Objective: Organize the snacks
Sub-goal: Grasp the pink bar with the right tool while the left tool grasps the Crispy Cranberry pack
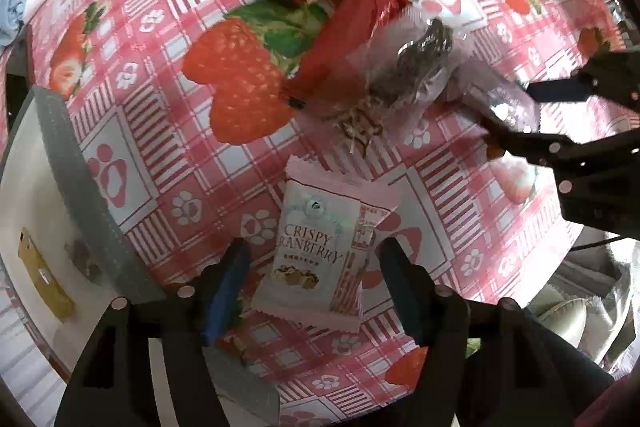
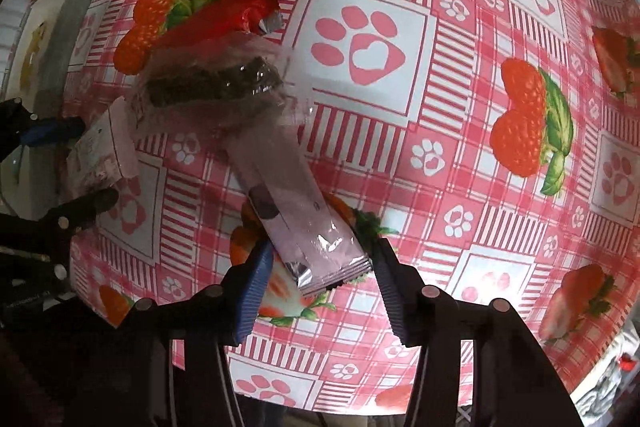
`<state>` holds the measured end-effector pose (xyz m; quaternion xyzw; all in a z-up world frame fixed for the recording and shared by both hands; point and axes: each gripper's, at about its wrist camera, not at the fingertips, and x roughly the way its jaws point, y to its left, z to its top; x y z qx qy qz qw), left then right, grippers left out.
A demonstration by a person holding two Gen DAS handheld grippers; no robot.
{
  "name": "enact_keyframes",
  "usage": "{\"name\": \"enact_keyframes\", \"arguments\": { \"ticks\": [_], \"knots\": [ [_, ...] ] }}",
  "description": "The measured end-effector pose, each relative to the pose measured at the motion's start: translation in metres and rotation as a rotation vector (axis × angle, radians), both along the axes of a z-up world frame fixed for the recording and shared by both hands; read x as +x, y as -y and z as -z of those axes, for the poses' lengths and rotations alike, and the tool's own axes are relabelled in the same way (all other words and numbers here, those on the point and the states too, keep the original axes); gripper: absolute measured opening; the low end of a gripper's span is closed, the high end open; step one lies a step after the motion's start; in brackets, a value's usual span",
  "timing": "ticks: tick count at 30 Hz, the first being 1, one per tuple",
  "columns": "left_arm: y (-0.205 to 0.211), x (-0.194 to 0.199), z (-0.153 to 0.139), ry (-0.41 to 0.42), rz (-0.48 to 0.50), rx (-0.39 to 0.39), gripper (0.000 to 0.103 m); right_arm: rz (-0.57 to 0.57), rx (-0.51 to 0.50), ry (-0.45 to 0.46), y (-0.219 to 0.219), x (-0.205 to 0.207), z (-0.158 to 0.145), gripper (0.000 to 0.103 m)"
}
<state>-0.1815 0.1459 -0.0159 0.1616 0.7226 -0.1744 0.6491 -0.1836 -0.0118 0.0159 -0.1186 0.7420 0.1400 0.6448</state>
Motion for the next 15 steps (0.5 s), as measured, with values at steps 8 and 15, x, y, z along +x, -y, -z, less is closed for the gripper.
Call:
{"name": "enact_keyframes", "arguments": {
  "ticks": [8, 15],
  "knots": [
    [0.025, -0.019, 0.003, 0.028, 0.052, 0.032, 0.057, -0.098, -0.053, 0.036, -0.068, 0.011, 0.006, 0.049],
    [0.015, -0.021, -0.028, 0.015, 0.007, -0.011, 0.042, 0.05, 0.036, -0.02, -0.059, 0.015, 0.004, 0.032]
  ]
}}
